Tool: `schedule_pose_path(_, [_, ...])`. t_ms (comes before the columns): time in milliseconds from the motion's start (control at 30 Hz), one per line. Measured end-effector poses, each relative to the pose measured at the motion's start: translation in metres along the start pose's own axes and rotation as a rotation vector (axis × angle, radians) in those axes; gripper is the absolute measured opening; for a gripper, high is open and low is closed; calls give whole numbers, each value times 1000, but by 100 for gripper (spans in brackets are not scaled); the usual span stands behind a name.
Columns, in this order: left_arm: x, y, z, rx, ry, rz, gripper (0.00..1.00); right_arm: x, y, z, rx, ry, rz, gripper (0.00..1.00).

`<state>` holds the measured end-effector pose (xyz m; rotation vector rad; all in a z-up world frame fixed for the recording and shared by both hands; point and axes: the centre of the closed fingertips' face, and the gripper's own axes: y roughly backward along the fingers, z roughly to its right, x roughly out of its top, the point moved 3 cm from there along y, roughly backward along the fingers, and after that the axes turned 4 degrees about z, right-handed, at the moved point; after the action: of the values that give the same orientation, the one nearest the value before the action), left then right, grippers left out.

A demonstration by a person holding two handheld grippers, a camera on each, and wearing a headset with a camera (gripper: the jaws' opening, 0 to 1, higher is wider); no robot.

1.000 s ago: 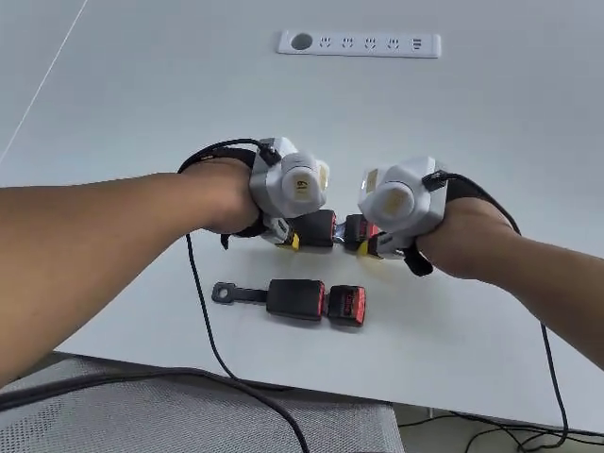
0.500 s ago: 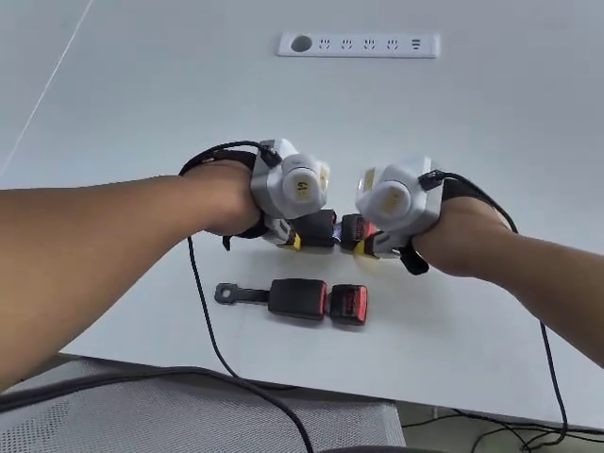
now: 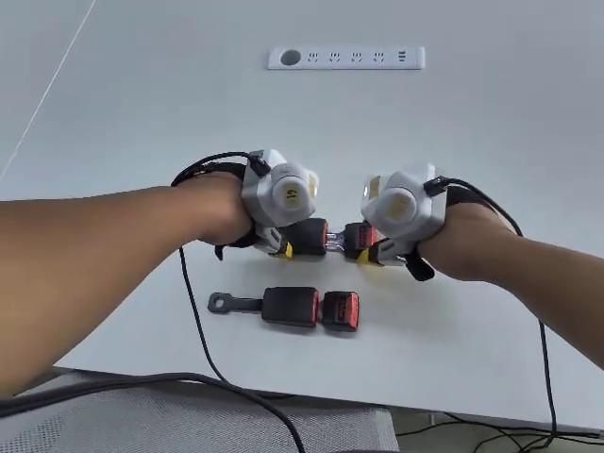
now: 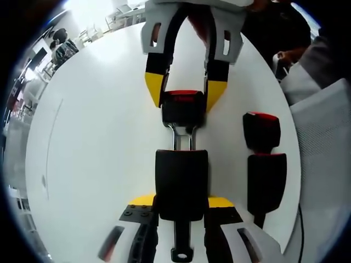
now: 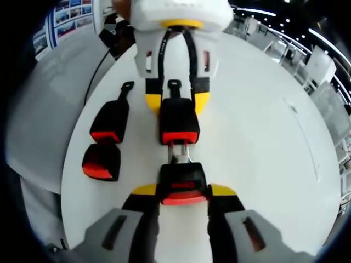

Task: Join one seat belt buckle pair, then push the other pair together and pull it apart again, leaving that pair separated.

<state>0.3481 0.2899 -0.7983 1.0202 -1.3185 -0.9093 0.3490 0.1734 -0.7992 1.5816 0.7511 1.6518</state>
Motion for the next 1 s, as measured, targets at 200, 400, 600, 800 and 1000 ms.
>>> schedule_pose_path(200, [1, -1, -1, -4, -15, -30, 31, -20, 16, -3, -11, -22, 4, 32])
schedule_pose_path(400, [2, 2, 2, 4, -7, -29, 32, -44, 39, -7, -39, -46, -19, 33])
schedule_pose_path(600, [4, 2, 3, 9, -24, -42, 32, -74, 61, -11, -66, -47, -56, 33])
schedule_pose_path(800, [5, 3, 5, 16, -10, -49, 32, -99, 79, -12, -71, -58, -87, 34])
schedule_pose_path(1000, [5, 5, 8, 33, 1, -39, 32, -108, 86, -11, -86, -95, -101, 35])
